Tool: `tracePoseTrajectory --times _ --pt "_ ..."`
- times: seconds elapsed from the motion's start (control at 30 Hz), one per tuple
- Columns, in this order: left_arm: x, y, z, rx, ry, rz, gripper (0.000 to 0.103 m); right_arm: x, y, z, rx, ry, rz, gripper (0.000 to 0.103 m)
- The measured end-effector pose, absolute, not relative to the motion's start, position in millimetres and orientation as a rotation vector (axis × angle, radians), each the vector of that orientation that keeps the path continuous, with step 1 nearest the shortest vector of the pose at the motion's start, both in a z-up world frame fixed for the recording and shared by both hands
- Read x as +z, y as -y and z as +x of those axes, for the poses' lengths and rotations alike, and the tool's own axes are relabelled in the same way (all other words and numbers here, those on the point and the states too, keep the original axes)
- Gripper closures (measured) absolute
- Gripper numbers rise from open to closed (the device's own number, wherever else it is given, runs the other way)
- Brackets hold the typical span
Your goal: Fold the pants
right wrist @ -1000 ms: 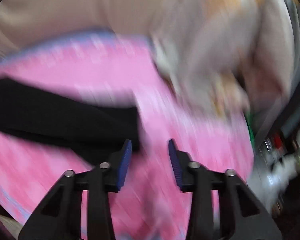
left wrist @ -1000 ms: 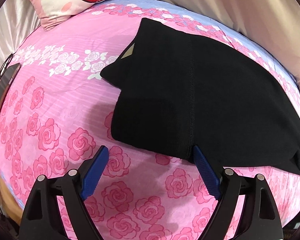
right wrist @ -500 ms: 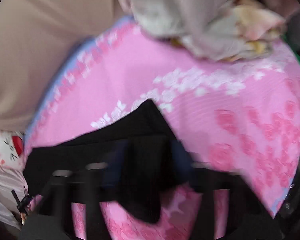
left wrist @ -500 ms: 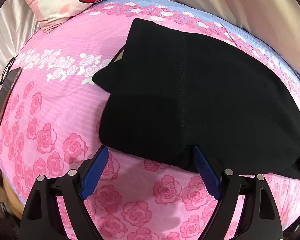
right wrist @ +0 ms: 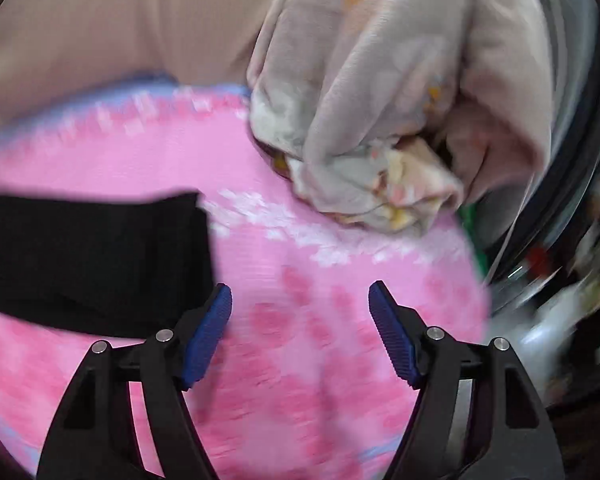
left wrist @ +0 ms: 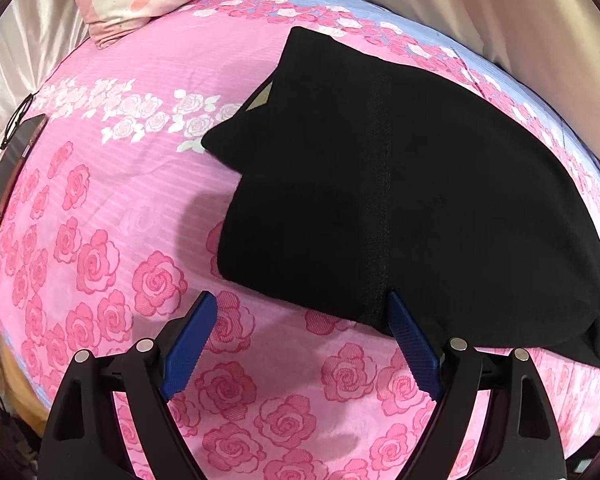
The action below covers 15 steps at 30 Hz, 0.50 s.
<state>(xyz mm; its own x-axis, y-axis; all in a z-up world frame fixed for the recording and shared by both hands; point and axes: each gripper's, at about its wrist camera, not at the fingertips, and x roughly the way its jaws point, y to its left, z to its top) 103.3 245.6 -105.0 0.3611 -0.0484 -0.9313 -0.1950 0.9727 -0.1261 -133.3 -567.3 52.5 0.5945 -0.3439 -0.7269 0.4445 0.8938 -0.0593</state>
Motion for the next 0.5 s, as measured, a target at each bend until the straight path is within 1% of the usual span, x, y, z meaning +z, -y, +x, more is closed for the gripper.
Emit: tracePoseTrajectory --times 0.1,0.23,0.27,0.3,0.37,0.4,0.5 --pt "-101.4 -244.3 103.0 0.103 -1.189 -0.235 0.019 45.2 555.6 -126.0 -0.368 -0.812 0.288 0.034" --pt "-100.3 -247.2 95.1 0.075 -1.187 -0.288 0.019 12.6 548.8 -99.0 -0.378 -0.881 0.319 0.034" --pt "-100.2 -249.6 92.4 0.072 -1.189 -0.297 0.019 1.3 545.6 -87.4 -0.385 -0.917 0.308 0.035" --pt "-99.9 -253.9 88.5 0.074 -1.189 -0.302 0.019 -5.0 543.1 -82.1 -0.395 -0.934 0.285 0.048" --pt "-99.3 -261.9 82.2 0.083 -1.185 -0.308 0.019 -1.8 525.0 -78.0 -0.446 -0.932 0.162 0.067" --pt "-99.0 -266.7 78.7 0.085 -1.184 -0.315 0.019 5.0 517.5 -76.4 -0.44 -0.915 0.119 0.085" --pt "-97.0 -285.5 66.1 0.104 -1.167 -0.359 0.019 25.3 526.3 -91.3 -0.542 -0.815 0.083 0.085"
